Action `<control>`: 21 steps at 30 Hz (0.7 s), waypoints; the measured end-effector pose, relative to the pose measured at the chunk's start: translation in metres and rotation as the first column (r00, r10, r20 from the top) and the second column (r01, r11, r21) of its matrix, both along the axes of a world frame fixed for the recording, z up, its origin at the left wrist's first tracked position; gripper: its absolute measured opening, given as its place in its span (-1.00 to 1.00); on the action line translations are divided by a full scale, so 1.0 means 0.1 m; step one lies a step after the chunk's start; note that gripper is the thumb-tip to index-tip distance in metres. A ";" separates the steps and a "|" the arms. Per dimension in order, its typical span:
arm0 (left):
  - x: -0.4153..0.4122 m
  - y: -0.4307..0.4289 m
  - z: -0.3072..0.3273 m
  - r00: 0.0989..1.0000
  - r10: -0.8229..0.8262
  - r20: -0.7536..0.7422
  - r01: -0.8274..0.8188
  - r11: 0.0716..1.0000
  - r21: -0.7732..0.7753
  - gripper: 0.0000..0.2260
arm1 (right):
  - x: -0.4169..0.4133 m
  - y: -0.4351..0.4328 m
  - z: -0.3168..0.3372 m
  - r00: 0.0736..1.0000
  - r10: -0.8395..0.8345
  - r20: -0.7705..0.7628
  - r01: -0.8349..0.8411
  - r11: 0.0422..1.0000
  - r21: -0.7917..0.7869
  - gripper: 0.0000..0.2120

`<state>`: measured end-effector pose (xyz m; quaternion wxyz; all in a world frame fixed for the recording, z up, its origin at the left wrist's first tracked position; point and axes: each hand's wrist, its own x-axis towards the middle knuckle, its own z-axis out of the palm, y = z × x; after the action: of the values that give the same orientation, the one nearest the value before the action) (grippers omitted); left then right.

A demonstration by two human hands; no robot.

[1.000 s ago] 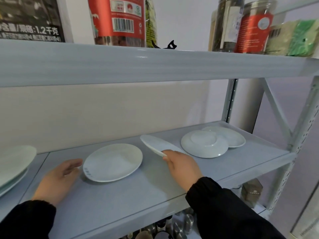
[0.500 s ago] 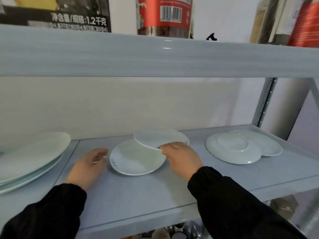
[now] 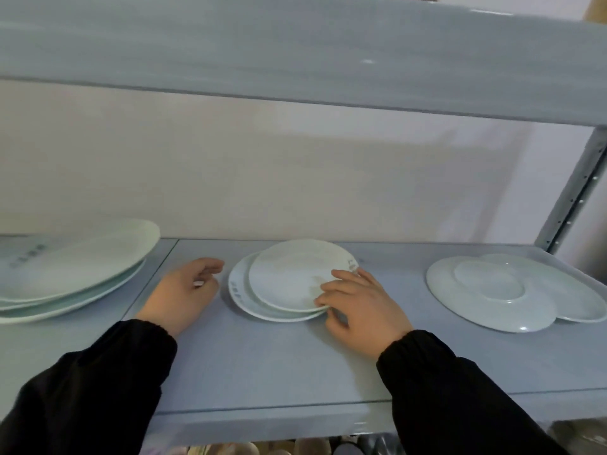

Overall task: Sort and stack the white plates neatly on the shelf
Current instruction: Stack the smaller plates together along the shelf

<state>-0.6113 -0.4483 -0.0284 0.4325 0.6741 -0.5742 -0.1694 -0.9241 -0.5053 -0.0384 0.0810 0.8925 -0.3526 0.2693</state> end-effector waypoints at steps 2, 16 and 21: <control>-0.01 0.01 0.01 1.000 0.008 -0.008 -0.008 1.000 -0.004 -0.70 | 0.00 -0.01 -0.01 1.000 -0.004 0.018 0.004 1.000 0.018 -0.74; -0.12 0.10 0.08 0.998 -0.056 0.037 0.057 0.998 -0.003 -0.69 | -0.06 0.05 -0.02 0.987 -0.161 -0.016 0.162 0.976 0.145 -0.43; -0.08 0.08 0.03 0.991 -0.098 0.089 0.102 0.994 -0.038 -0.64 | -0.10 0.05 0.00 0.974 -0.224 0.015 0.217 0.956 0.200 -0.29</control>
<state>-0.6193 -0.4407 -0.0251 0.4125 0.6418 -0.6291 -0.1491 -0.9337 -0.5003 -0.0387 0.0152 0.8461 -0.4762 0.2392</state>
